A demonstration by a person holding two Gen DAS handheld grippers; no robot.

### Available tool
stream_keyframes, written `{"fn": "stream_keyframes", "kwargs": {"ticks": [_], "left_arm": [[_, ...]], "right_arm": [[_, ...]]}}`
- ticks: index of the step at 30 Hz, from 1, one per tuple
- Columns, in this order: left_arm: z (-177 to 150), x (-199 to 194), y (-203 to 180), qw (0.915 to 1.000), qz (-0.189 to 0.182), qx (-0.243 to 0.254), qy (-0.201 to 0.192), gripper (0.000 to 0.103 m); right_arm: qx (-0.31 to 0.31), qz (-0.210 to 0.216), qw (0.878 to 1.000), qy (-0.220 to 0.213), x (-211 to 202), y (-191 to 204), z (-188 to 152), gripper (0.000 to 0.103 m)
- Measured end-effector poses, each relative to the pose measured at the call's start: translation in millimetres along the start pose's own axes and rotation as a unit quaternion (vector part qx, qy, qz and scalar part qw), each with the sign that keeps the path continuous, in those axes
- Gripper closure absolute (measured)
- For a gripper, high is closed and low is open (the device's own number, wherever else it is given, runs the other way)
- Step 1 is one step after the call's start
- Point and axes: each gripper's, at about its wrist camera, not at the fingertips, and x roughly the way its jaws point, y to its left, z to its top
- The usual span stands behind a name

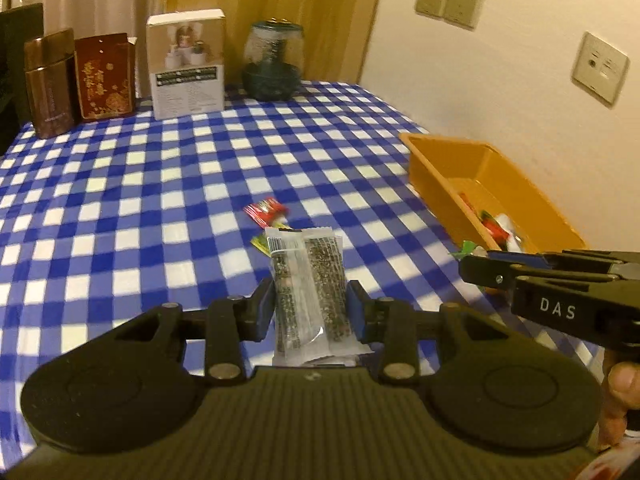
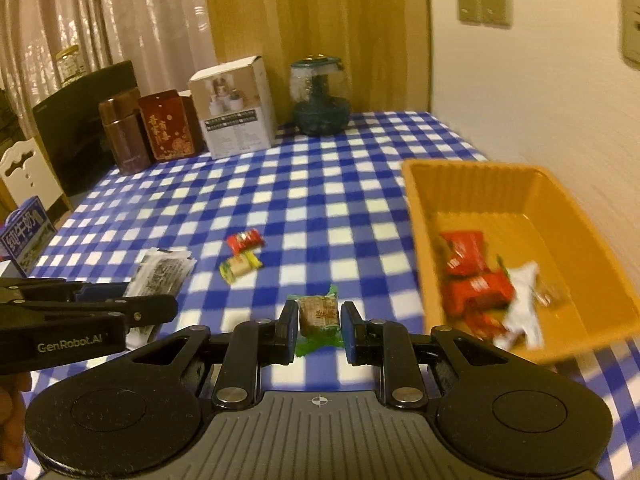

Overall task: Organize snacks
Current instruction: 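Lift and carry the cake and seaweed bar over the orange tray with both tools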

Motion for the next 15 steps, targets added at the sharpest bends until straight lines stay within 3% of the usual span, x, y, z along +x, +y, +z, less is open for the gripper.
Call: {"fn": "stream_keyframes", "kwargs": {"ticks": [15], "left_arm": [[-25,-27,-70,0.9988,-0.041,0.025,0.01,0.068]], "right_arm": [[0.069,-0.075,0.995,0.013,-69,-54,-45,0.08]]}}
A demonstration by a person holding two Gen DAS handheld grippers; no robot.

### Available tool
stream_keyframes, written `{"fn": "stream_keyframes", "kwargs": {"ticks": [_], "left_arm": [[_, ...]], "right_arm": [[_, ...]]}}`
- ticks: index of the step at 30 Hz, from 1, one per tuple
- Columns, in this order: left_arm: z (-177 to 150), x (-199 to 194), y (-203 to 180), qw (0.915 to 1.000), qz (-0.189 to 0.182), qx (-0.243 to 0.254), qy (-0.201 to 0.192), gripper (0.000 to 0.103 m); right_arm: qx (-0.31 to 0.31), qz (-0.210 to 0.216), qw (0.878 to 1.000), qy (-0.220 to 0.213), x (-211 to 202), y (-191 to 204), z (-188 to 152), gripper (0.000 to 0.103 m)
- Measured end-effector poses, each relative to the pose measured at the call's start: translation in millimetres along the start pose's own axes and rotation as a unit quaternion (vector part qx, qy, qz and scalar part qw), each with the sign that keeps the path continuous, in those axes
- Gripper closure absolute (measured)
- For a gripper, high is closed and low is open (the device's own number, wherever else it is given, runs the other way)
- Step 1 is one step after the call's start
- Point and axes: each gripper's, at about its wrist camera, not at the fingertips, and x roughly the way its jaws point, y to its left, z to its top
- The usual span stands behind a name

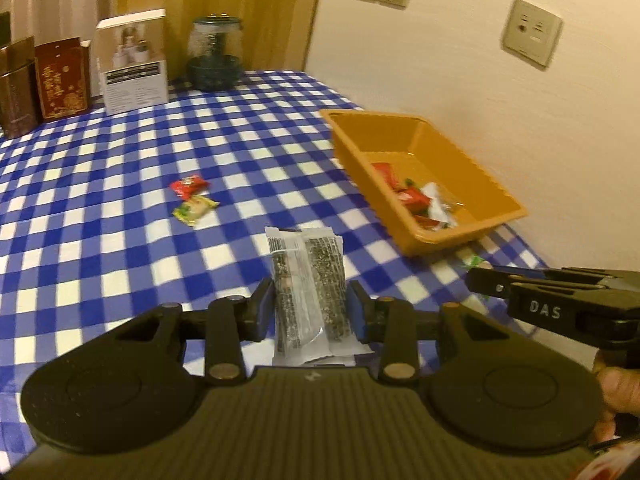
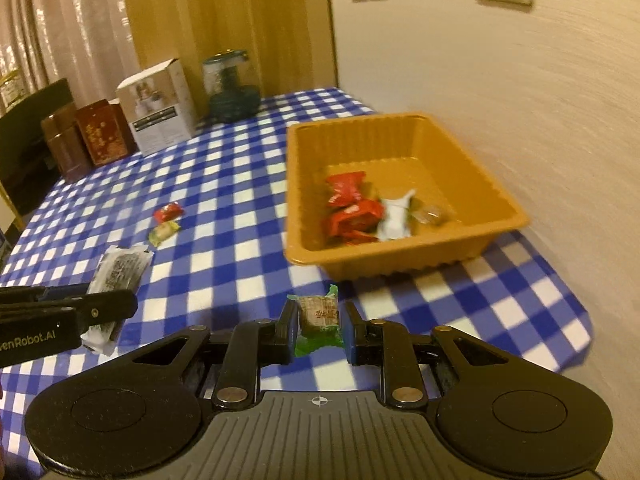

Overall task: Organize snacks
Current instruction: 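Lift and carry the cake and seaweed bar over the orange tray with both tools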

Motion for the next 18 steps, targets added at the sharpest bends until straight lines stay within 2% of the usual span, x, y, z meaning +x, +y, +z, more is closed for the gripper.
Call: {"fn": "stream_keyframes", "kwargs": {"ticks": [8,18], "left_arm": [[7,-10,-41,0.9996,-0.021,0.02,-0.007,0.068],[23,-6,-74,0.9983,-0.039,0.041,-0.013,0.068]], "right_arm": [[0.015,-0.01,1.0,-0.015,-29,-17,-2,0.08],[0.03,-0.017,0.999,-0.03,-40,-35,7,0.08]]}}
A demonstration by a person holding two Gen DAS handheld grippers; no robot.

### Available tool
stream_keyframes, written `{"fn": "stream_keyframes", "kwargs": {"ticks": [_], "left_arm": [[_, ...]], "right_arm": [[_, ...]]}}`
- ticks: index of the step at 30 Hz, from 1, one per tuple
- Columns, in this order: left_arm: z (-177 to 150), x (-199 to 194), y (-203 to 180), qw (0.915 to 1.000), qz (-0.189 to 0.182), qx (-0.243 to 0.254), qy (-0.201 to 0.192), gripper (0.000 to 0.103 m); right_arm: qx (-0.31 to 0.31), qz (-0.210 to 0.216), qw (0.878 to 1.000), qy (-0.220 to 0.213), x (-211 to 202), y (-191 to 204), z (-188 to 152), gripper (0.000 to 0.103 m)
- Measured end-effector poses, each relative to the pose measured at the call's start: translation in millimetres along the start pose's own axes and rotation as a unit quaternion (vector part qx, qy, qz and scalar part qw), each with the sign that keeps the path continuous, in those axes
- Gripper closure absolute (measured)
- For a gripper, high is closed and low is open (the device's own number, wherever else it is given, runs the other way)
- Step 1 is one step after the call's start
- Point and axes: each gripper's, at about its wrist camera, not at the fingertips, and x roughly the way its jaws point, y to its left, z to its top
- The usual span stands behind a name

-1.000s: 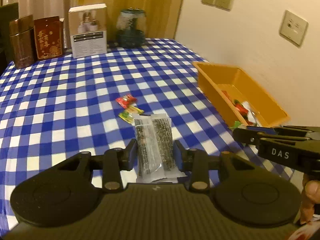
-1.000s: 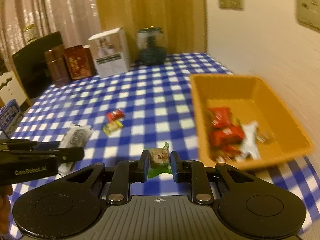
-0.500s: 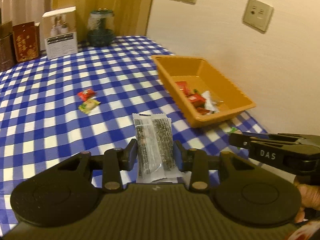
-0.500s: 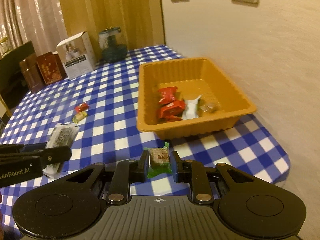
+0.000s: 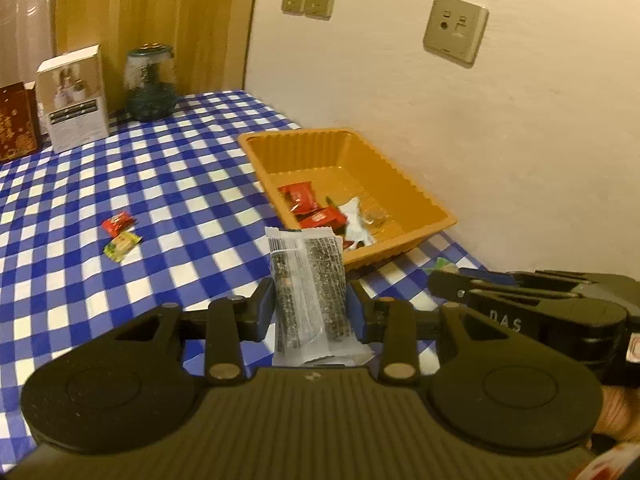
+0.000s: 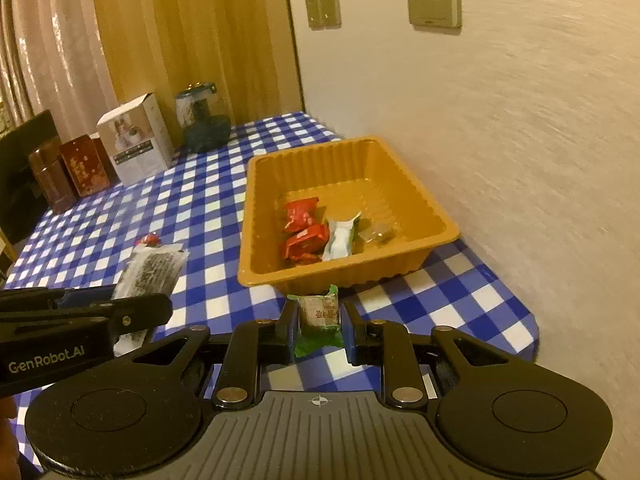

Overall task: Organize snacks
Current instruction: 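Lift and carry the cake and seaweed bar over the orange tray with both tools, then open the left tool to drop the seaweed bar while the right tool releases the cake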

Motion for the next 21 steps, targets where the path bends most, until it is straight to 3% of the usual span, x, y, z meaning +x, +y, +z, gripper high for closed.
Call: {"fn": "stream_keyframes", "kwargs": {"ticks": [21], "left_arm": [[59,77,-28,0.9994,-0.025,0.022,0.007,0.068]], "right_arm": [[0.036,0.006,0.999,-0.018,46,-61,57,0.08]]}}
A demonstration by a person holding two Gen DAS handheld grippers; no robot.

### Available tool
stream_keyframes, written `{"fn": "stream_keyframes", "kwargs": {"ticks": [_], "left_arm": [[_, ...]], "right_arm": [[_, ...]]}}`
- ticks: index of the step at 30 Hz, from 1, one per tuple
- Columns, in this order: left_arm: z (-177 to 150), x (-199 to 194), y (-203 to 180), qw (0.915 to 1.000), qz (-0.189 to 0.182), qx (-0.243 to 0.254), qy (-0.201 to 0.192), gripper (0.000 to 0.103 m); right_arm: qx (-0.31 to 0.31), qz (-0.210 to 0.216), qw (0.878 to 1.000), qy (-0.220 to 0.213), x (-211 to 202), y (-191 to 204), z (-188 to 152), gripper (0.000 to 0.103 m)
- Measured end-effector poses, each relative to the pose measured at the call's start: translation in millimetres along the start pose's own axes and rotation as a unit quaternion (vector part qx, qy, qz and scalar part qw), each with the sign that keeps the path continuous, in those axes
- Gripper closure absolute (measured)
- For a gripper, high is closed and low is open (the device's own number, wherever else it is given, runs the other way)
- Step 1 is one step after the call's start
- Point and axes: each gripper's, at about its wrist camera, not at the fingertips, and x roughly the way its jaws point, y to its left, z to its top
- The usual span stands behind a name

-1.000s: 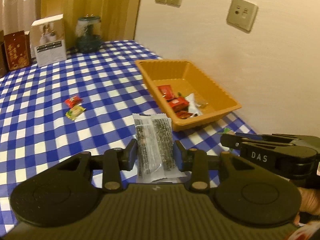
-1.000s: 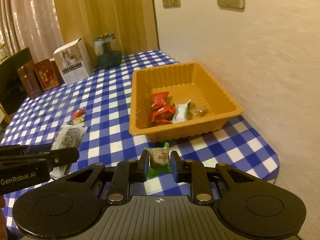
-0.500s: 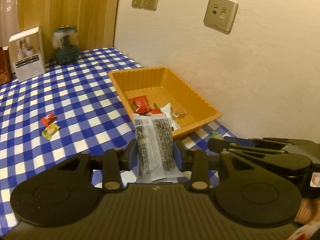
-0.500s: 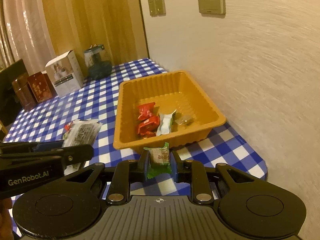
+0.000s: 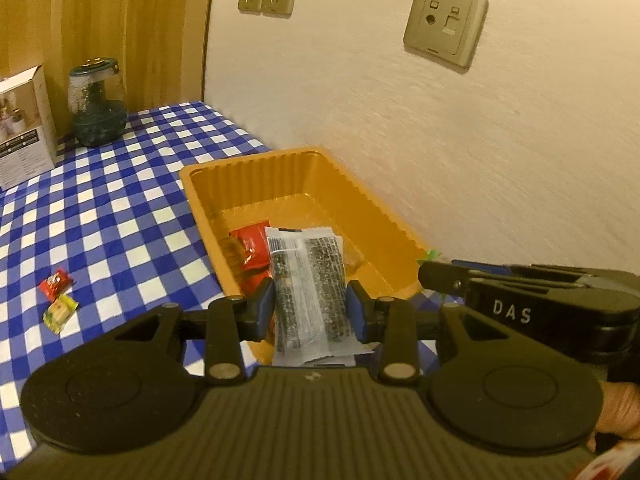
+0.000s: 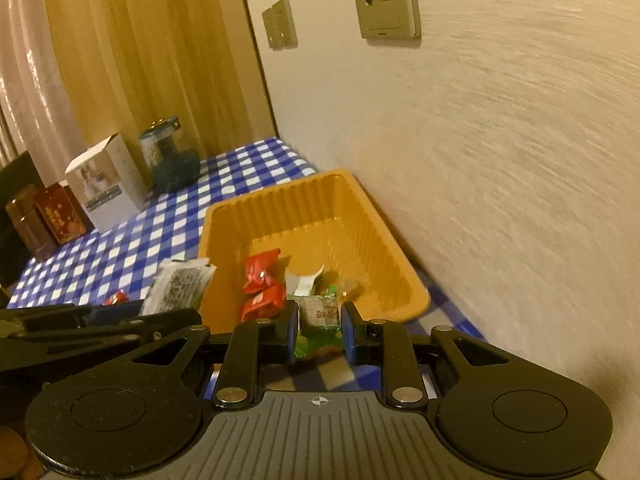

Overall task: Organize snacks
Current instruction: 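Open the left tool to drop the seaweed bar while the right tool releases the cake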

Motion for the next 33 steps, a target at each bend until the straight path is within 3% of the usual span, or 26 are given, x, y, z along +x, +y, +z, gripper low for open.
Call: {"fn": "stream_keyframes", "kwargs": {"ticks": [22,25,33], "left_arm": [[24,58,19,0.9996,-0.015,-0.02,0.012,0.066],[27,63,25,0.9993,-0.016,-0.033,0.008,0.046],[27,55,31,0.9997,-0.009,-0.021,0.005,0.045]], "right_arm": [[0.003,-0.002,1.0,0.005,51,-13,31,0.08],[0.01,-0.003,1.0,0.006,54,-16,32,0.08],[0.013,-0.002,1.0,0.01,55,-15,32,0.08]]}}
